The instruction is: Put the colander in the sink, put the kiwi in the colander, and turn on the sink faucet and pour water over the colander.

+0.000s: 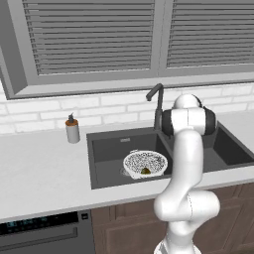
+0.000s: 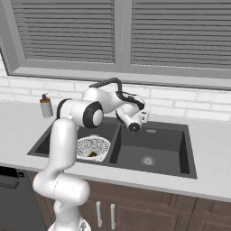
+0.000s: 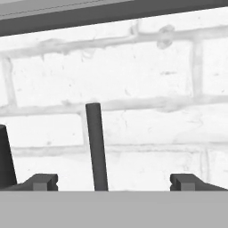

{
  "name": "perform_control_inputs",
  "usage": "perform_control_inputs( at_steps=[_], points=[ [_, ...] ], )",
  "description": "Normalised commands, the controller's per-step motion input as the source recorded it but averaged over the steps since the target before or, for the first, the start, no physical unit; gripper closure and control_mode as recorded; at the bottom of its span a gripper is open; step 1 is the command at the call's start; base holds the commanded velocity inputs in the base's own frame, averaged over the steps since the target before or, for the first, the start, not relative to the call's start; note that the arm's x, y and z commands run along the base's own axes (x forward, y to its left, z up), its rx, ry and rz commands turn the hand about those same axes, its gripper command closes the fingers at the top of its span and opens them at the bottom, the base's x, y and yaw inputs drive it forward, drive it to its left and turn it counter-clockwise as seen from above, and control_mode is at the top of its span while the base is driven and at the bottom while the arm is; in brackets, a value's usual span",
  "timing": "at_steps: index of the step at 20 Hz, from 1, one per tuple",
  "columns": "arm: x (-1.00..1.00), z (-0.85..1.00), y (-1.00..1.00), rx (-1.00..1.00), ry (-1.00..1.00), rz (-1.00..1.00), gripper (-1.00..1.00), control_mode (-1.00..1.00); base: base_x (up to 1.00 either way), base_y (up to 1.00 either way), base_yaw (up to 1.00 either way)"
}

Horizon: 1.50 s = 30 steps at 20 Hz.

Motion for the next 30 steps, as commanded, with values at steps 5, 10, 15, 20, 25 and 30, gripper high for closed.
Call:
perform_control_inputs(
  at_steps=[5, 10, 15, 20, 25, 30],
  points=[
    [0.19, 0.00, 0.00, 0.00, 0.02, 0.00, -1.00, -1.00, 0.00, 0.00, 0.00],
    [0.17, 0.00, 0.00, 0.00, 0.02, 0.00, -1.00, -1.00, 0.00, 0.00, 0.00],
    [0.03, 0.00, 0.00, 0.00, 0.01, 0.00, -1.00, -1.00, 0.00, 0.00, 0.00],
    [0.00, 0.00, -0.35, 0.00, 0.00, 0.00, -1.00, -1.00, 0.00, 0.00, 0.00],
    [0.00, 0.00, -0.54, 0.00, 0.00, 0.00, -1.00, -1.00, 0.00, 0.00, 0.00],
    [0.00, 0.00, -0.65, 0.01, 0.00, 0.00, -1.00, -1.00, 0.00, 0.00, 0.00]
  ],
)
